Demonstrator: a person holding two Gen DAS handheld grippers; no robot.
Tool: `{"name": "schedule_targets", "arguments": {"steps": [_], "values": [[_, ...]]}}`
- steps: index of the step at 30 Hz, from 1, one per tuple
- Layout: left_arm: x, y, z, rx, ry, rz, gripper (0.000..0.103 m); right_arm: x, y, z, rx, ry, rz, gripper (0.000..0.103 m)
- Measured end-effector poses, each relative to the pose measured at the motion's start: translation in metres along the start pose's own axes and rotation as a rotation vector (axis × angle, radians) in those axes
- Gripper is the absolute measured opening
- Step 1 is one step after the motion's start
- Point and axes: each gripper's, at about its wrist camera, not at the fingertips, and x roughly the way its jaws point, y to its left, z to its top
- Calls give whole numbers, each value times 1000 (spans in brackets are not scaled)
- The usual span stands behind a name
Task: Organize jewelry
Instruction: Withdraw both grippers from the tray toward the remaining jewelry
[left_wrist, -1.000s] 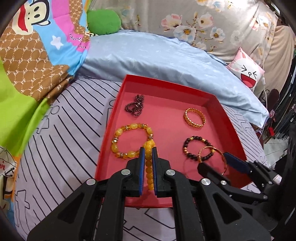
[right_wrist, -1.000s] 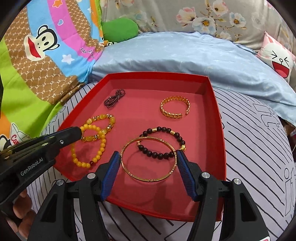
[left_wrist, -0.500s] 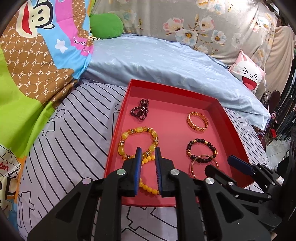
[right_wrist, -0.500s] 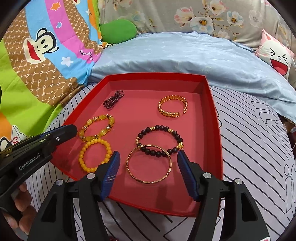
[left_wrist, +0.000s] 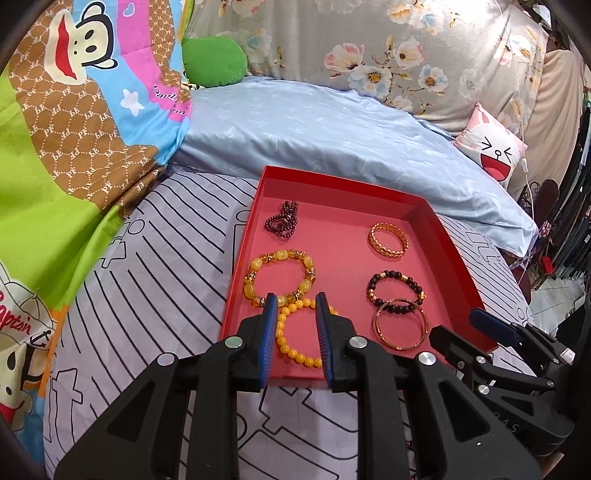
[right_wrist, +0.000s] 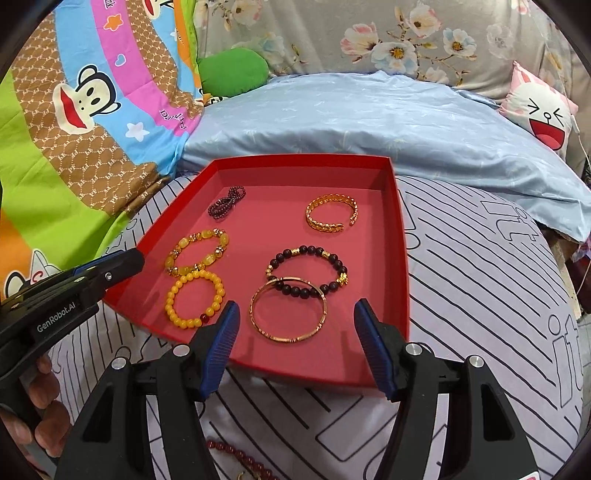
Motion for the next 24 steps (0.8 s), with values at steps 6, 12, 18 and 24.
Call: {"name": "schedule_targets", "arguments": {"steps": [6, 12, 18, 24], "values": [[-18, -4, -8, 8, -16, -9, 20, -19, 1, -9, -11, -22, -4, 62], [-37, -9, -29, 27, -17, -16, 20, -40, 5, -28, -22, -30, -1, 62], [-46, -13, -58, 39, 8, -12, 20, -51, 8, -54, -34, -14, -5, 62], [-52, -13, -86, 43, 28, -4, 20, -54, 8, -79, -15, 20, 1, 62]]}}
